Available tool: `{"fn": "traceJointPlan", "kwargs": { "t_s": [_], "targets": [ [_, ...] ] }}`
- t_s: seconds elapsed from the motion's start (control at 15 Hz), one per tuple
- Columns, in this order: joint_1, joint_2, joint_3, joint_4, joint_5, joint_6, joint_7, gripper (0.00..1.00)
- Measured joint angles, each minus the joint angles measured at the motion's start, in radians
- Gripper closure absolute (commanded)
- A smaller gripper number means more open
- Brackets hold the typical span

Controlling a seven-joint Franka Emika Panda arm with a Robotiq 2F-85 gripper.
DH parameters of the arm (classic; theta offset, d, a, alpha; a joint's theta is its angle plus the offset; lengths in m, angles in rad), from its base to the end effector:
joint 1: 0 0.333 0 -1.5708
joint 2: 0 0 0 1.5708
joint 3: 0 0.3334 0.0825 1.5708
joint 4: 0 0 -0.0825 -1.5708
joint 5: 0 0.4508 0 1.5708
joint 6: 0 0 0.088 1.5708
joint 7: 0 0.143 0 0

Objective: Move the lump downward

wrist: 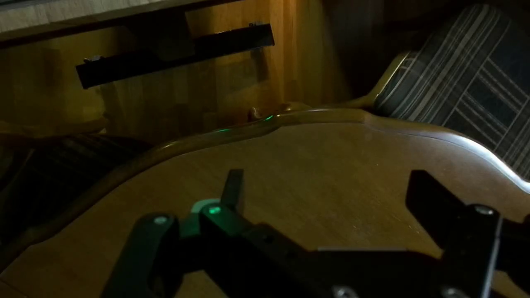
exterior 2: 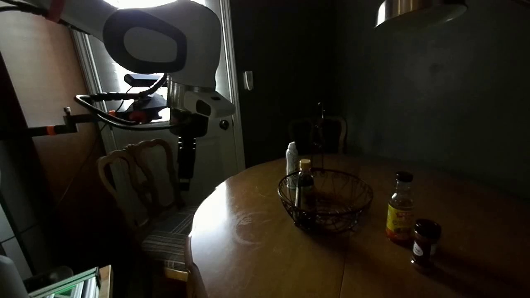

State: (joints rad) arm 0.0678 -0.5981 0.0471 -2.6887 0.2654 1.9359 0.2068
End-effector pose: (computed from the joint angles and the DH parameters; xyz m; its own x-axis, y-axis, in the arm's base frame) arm 0.3743 0.0675 0.3500 0.9602 -0.1940 -0.2009 -0.2283 -0.9597 -0.1642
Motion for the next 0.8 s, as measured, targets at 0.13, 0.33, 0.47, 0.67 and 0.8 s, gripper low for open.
{"fn": "traceJointPlan", "kwargs": {
  "t_s": [0.13, 0.33, 0.47, 0.67, 0.8],
  "targets": [
    [0.0, 0.0, 0.0, 0.0, 0.0, 0.0, 0.0, 0.0],
    [-0.001, 0.0, 0.0, 0.0, 0.0, 0.0, 0.0, 0.0],
    [-0.007, 0.004, 0.0, 0.011, 0.003, 0.0, 0.002, 0.0],
    [-0.032, 0.03, -0.015, 0.083, 0.028, 0.001, 0.021, 0.0],
    [-0.053, 0.061, -0.034, 0.161, 0.046, 0.007, 0.024, 0.0]
  ]
}}
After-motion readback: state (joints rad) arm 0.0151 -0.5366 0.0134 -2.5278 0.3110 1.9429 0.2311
